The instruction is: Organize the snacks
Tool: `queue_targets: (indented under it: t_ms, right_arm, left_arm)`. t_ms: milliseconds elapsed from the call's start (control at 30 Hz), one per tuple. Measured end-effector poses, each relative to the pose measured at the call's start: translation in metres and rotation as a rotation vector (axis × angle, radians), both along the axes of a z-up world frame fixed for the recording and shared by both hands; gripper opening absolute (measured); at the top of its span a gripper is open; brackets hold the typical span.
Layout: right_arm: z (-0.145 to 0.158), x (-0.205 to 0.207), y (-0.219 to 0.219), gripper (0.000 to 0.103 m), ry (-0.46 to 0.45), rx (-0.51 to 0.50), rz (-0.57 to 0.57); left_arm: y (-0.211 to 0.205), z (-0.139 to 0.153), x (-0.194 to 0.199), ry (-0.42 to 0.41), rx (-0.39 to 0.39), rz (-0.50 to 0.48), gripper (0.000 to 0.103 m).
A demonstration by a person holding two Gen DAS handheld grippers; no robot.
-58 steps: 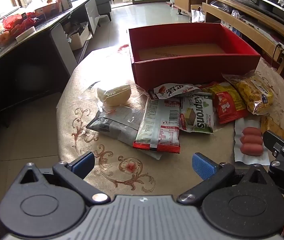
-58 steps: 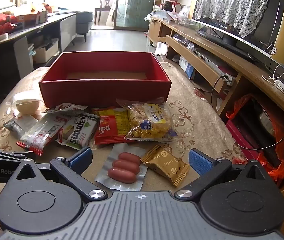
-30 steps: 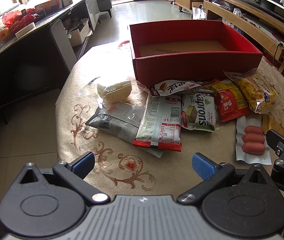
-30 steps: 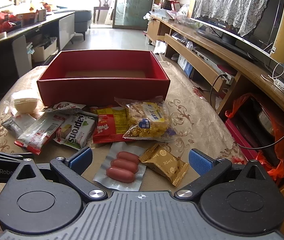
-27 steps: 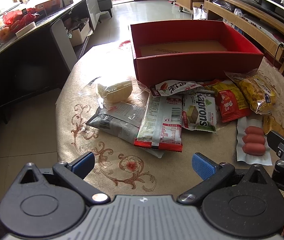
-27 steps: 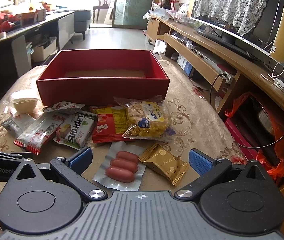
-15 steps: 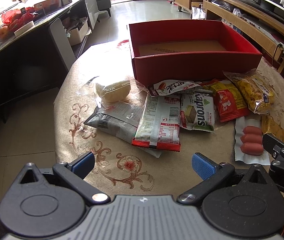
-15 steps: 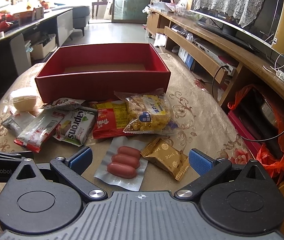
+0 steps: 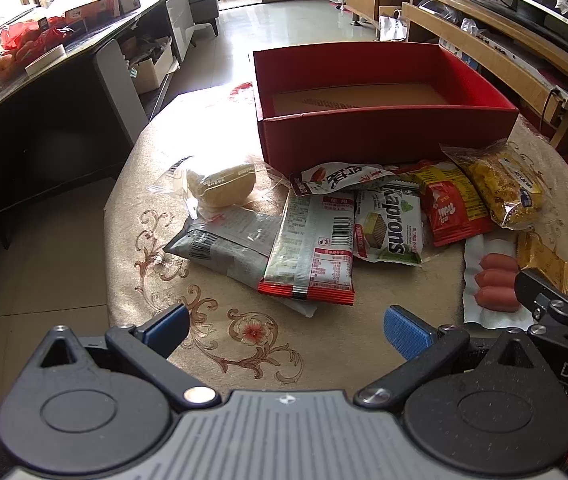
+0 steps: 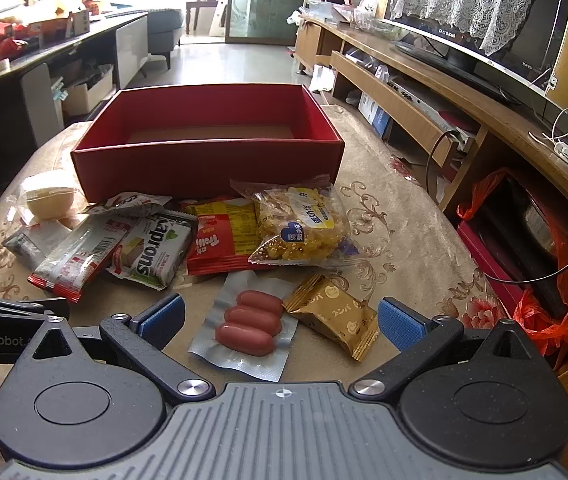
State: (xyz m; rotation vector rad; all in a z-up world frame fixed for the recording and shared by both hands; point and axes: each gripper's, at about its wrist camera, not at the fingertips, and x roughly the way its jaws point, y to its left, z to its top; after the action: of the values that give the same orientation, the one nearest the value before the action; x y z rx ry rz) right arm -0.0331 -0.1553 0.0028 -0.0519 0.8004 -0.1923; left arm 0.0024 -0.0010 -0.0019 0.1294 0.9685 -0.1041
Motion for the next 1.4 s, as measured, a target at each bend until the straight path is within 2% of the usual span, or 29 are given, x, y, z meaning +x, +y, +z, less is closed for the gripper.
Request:
queue_targets:
  t_ms: [1400]
  right_arm:
    - [-0.004,0.007,0.002,0.103,0.027,0.039,0.009]
  left_arm:
    - [0.012,-0.003,0.006,0.037,-0.05,0.015,0.099]
